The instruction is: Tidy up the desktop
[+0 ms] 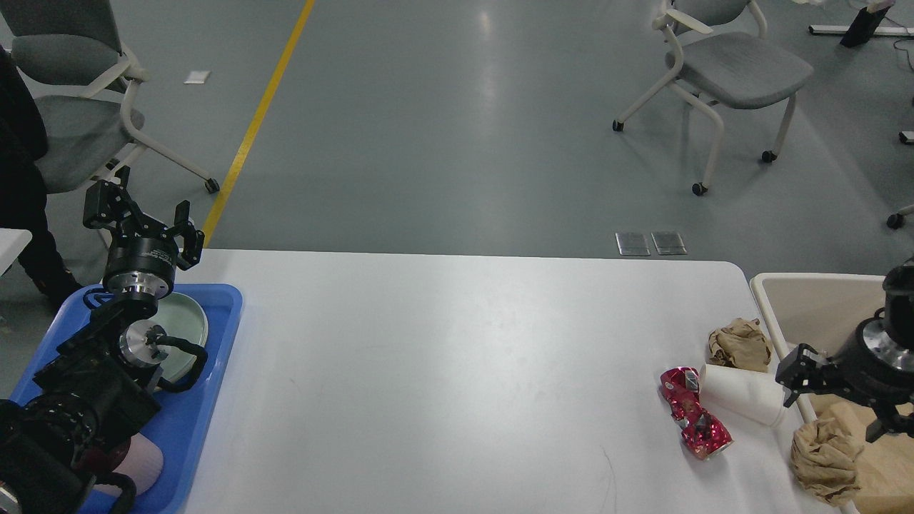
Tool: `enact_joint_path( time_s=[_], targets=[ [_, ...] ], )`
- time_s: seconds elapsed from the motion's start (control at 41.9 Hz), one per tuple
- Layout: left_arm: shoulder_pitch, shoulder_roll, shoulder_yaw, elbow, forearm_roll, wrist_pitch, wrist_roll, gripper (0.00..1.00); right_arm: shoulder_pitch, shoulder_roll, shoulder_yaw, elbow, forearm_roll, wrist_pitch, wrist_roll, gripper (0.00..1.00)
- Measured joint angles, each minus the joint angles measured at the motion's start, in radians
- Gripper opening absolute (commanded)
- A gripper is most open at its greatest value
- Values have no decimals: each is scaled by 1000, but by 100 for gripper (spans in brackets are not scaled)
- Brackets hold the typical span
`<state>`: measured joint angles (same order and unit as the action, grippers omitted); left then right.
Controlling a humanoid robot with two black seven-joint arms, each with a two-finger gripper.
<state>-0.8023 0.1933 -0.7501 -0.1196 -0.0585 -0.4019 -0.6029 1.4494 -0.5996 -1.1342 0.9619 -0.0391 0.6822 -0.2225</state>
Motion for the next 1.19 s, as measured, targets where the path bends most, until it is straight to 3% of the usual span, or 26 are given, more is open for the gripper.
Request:
enact_joint_path(
  time_s=[0.358,0.717,0.788,0.836,0.932,1.003,1.194],
  targets=[
    [0,0,0,0,0,0,0,97,-223,8,42,-144,0,-107,1,100],
    [0,0,0,0,0,0,0,97,-348,10,137,-181,2,-196,1,98],
    [0,0,0,0,0,0,0,97,-354,10,145,-182,3,-222,2,86],
    [0,0,0,0,0,0,0,97,-355,10,148,-178,3,-245,2,73],
    [0,0,0,0,0,0,0,97,-356,10,155,-166,4,-282,3,27],
    [0,0,0,0,0,0,0,97,-356,11,161,-151,4,-289,3,0],
    [0,0,0,0,0,0,0,97,-351,2,163,-108,12,-258,2,0]
  ],
)
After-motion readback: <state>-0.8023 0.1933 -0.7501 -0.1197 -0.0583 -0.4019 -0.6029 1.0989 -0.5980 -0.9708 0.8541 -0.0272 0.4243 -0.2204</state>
